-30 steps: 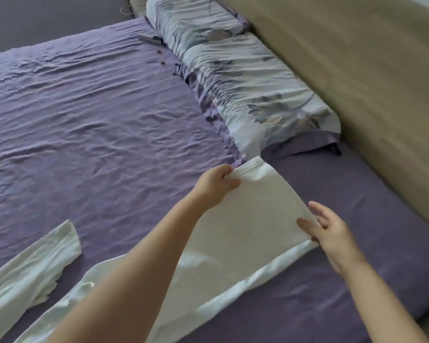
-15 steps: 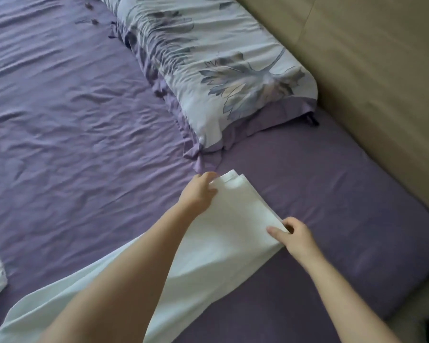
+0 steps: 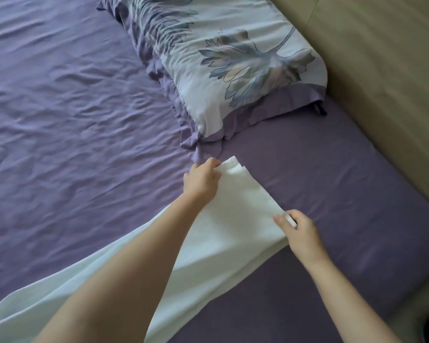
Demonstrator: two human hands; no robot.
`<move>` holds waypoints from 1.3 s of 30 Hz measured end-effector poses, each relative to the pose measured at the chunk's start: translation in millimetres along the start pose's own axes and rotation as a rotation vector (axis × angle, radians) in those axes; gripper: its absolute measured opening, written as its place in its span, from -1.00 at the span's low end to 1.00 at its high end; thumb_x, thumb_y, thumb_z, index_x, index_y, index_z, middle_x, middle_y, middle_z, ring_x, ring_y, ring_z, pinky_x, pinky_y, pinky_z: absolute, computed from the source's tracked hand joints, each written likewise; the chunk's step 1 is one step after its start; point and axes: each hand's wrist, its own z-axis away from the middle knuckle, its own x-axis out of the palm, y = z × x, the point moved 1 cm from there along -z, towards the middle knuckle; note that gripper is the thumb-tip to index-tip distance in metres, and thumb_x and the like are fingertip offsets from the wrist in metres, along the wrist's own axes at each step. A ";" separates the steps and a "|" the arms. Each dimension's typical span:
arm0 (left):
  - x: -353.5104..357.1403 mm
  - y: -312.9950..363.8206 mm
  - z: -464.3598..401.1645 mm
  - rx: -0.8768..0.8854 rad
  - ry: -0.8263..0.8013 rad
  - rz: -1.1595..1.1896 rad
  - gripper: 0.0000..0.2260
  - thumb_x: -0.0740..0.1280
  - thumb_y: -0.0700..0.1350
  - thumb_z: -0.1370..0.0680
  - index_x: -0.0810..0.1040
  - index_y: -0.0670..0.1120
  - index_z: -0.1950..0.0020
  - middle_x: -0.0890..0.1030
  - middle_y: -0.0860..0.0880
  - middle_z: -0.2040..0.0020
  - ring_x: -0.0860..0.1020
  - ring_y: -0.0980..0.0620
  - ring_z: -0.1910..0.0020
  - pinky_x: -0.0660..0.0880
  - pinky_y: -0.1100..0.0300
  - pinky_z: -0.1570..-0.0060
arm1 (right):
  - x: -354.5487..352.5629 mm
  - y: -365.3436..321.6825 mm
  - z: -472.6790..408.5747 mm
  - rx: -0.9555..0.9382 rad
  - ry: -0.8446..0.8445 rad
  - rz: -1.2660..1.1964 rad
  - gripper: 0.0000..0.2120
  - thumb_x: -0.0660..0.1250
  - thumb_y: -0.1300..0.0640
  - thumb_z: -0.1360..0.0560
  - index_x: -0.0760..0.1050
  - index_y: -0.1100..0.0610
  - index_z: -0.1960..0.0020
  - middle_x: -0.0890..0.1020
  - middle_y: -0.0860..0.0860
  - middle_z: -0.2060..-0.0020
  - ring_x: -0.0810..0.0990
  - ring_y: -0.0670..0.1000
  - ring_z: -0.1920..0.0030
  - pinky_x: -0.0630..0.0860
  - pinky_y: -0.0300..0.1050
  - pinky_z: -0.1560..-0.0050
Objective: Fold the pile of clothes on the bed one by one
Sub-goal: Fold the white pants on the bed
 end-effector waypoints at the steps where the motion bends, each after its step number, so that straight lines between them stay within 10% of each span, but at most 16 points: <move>1: 0.6 0.1 1.2 0.027 0.021 -0.096 -0.69 0.21 -0.07 -0.59 0.38 0.04 -0.34 0.47 -0.07 -0.28 0.34 -0.14 -0.26 0.28 0.03 -0.12 | 2.0 1.1 0.6 -0.004 0.014 0.029 -0.84 0.37 0.03 -0.48 0.47 0.08 0.17 0.52 -0.04 0.35 0.45 0.06 0.30 0.37 -0.16 0.30; 14: 56.5 -61.3 146.8 0.140 0.032 -0.332 -0.60 0.08 0.16 -0.59 0.50 0.05 -0.33 0.44 -0.10 -0.39 0.31 -0.21 -0.43 0.11 -0.27 -0.40 | -19.9 6.6 -3.1 -0.009 -0.503 0.053 -0.64 0.48 0.13 -0.38 0.46 -0.21 -0.05 0.60 -0.19 -0.02 0.56 -0.17 -0.04 0.47 -0.25 -0.05; 19: 58.9 -69.3 170.1 0.086 0.030 -0.351 -0.52 -0.01 0.17 -0.57 0.49 0.05 -0.34 0.47 -0.11 -0.37 0.38 -0.22 -0.38 0.22 -0.31 -0.31 | -32.4 1.1 -10.6 -0.060 -0.424 0.099 -0.92 0.44 0.11 -0.43 0.56 0.08 0.13 0.61 -0.07 0.30 0.54 -0.09 0.26 0.40 -0.42 0.30; 24: 58.5 -99.1 189.3 -0.040 0.052 -0.369 -0.40 -0.21 0.30 -0.52 0.04 0.15 -0.54 0.02 -0.03 -0.57 -0.16 -0.12 -0.54 -0.36 -0.15 -0.40 | -27.8 -10.6 -5.8 -0.162 -0.237 0.223 -0.53 0.31 -0.11 -0.49 0.23 0.15 0.39 0.29 -0.06 0.43 0.25 -0.08 0.39 0.18 -0.19 0.39; 28: 69.0 -111.9 192.3 -0.059 0.041 -0.410 -0.30 -0.05 0.37 -0.49 -0.19 0.13 -0.54 -0.16 -0.03 -0.56 -0.38 -0.09 -0.46 -0.35 -0.24 -0.40 | -13.8 1.8 4.5 -0.166 -0.122 0.383 -0.52 0.38 0.10 -0.49 0.15 0.12 0.45 0.28 0.00 0.42 0.29 0.06 0.33 0.08 -0.07 0.32; 33: 75.8 -119.5 177.8 -0.027 -0.017 -0.398 -0.13 0.02 0.49 -0.37 -0.42 0.15 -0.43 -0.40 0.01 -0.47 -0.47 -0.09 -0.43 -0.41 -0.25 -0.36 | -8.9 9.2 8.5 -0.141 -0.038 0.498 -0.83 0.43 0.22 -0.40 0.44 0.17 0.10 0.49 0.11 0.13 0.45 0.15 0.08 0.26 -0.10 0.12; 39: 58.3 -132.3 168.7 0.031 -0.014 -0.418 -0.22 -0.24 0.53 -0.34 -0.48 0.20 -0.38 -0.39 0.05 -0.48 -0.48 -0.03 -0.43 -0.50 -0.19 -0.34 | 20.0 -38.2 -9.5 -0.345 -0.061 0.430 -0.65 0.38 0.24 -0.44 0.47 0.23 -0.20 0.56 0.15 -0.07 0.49 0.18 -0.11 0.35 -0.01 -0.14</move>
